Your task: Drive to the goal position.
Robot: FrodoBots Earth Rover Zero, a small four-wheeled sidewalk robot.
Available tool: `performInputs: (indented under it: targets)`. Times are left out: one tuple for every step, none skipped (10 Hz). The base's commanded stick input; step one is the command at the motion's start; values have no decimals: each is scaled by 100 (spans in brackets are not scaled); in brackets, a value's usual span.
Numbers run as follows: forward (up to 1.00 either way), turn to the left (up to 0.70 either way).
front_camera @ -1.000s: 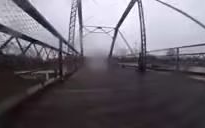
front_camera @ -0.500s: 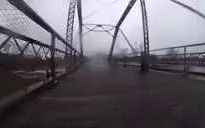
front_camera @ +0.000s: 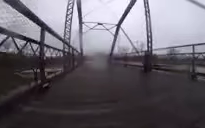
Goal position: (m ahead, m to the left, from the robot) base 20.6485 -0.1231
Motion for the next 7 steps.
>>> performInputs:
  targets:
    - [100,0]
    - [100,0]
    - [100,0]
    - [100,0]
    - [100,0]
    - [100,0]
    - [100,0]
